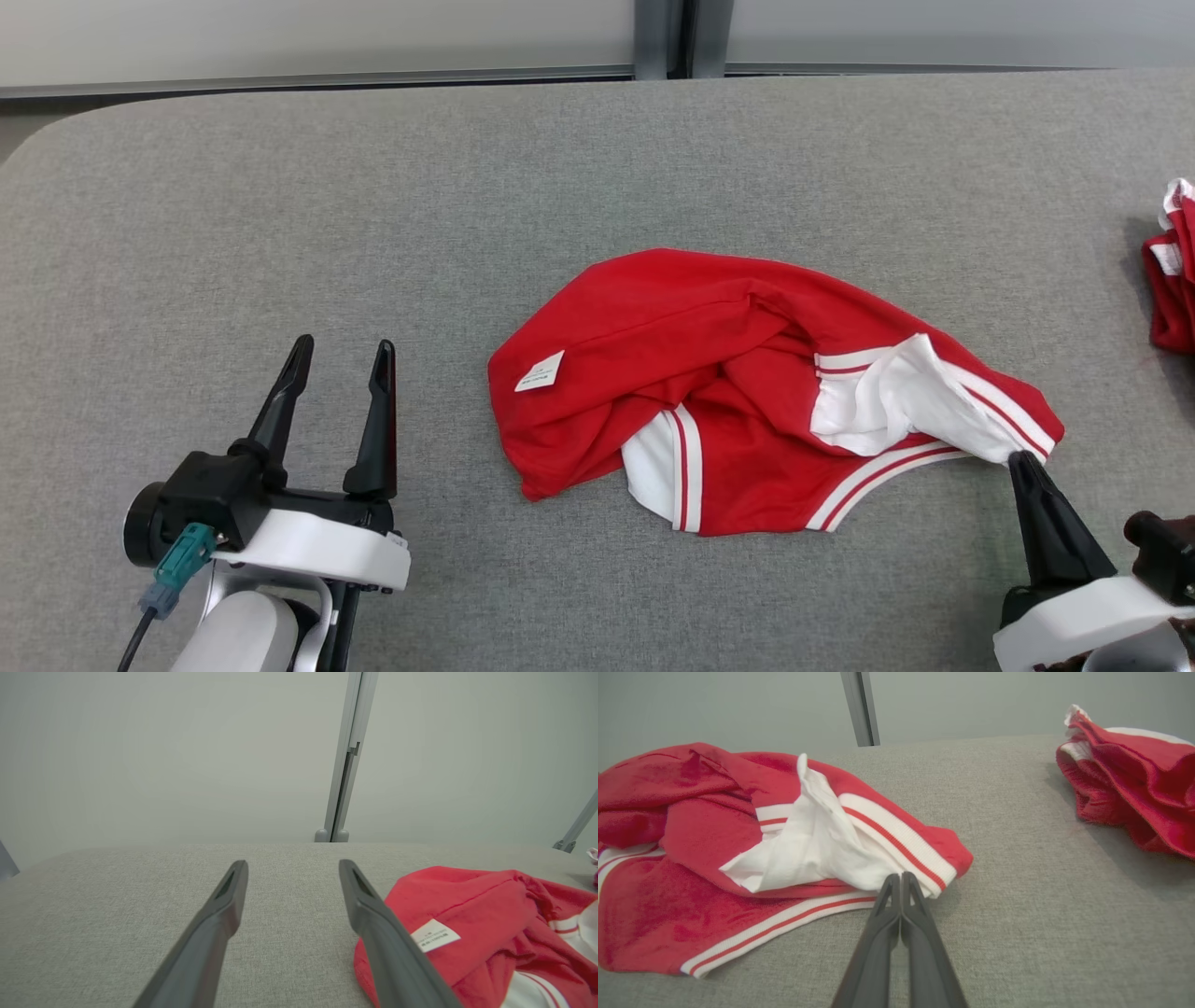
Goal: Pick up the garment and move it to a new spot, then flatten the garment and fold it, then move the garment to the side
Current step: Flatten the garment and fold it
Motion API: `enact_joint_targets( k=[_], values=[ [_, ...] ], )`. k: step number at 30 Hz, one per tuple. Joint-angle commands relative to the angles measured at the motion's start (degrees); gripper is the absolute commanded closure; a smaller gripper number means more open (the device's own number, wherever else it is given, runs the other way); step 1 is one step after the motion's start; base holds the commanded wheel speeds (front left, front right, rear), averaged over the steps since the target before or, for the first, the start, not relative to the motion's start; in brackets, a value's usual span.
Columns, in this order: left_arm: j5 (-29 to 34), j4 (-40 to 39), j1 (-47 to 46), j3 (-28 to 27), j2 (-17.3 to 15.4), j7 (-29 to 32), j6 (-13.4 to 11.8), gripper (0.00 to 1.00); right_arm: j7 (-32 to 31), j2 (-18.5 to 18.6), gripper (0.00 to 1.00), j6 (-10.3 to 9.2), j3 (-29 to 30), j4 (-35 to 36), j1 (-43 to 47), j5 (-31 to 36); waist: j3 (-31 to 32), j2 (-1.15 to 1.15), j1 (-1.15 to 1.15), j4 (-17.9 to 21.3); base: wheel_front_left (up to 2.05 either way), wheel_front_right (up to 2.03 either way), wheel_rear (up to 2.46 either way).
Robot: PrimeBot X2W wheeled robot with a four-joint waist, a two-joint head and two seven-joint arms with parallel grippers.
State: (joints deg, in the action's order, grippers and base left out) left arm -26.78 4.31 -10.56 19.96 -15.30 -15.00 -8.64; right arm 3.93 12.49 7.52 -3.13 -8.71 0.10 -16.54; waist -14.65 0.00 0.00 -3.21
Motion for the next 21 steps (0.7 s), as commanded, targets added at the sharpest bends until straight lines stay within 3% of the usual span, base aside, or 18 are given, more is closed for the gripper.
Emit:
enact_joint_targets(
  k=[1, 3, 4, 5, 6, 13, 21],
  values=[
    [0.34, 0.18, -0.54, -0.25, -0.18, -0.22, 0.11, 0.0, 1.09, -0.5, 1.0, -0.06, 0.78, -1.69, 0.28, -1.04, -0.07, 0.0, 0.0, 0.56, 0.0, 0.0, 0.0],
    [0.45, 0.33, -0.52, -0.28, -0.31, -0.21, 0.11, 0.0, 1.93, -1.21, 1.0, -0.06, 1.29, -4.04, 0.0, -2.2, -0.06, 0.0, 0.0, 0.99, 0.0, 0.0, 0.0],
    [0.46, 0.4, -0.45, -0.31, -0.38, -0.21, 0.09, 0.0, 2.57, -1.11, 0.62, -0.04, 1.29, -4.8, -0.61, -2.07, 0.03, 0.0, 0.0, 1.19, 0.0, 0.0, 0.0],
    [0.41, 0.46, -0.29, -0.47, -0.48, -0.22, 0.0, 0.0, 2.83, -1.11, 0.11, -0.04, 1.51, -5.46, -1.15, -2.26, 0.16, 0.0, 0.0, 1.43, 0.0, 0.0, 0.0],
    [0.46, 0.55, -0.04, -0.49, -0.59, -0.21, -0.16, 0.0, 3.41, -1.26, 0.0, -0.04, 1.69, -5.66, -1.69, -2.69, 0.34, 0.0, 0.0, 1.65, 0.0, 0.0, 0.0],
    [0.15, 1.03, 2.13, -0.85, -1.12, -0.22, -1.0, 0.0, 5.37, -0.88, 0.0, -0.04, 1.72, -0.25, -3.35, -1.68, 2.77, 0.0, 0.0, 2.7, 0.0, 0.0, 0.0],
    [0.11, 1.09, 5.2, -0.91, -1.65, -0.2, -1.8, 0.0, 2.55, -0.87, 0.0, -0.05, 0.74, 8.48, -2.52, 1.19, 6.35, 0.0, 0.0, 2.97, 0.0, 0.0, 0.0]
  ],
)
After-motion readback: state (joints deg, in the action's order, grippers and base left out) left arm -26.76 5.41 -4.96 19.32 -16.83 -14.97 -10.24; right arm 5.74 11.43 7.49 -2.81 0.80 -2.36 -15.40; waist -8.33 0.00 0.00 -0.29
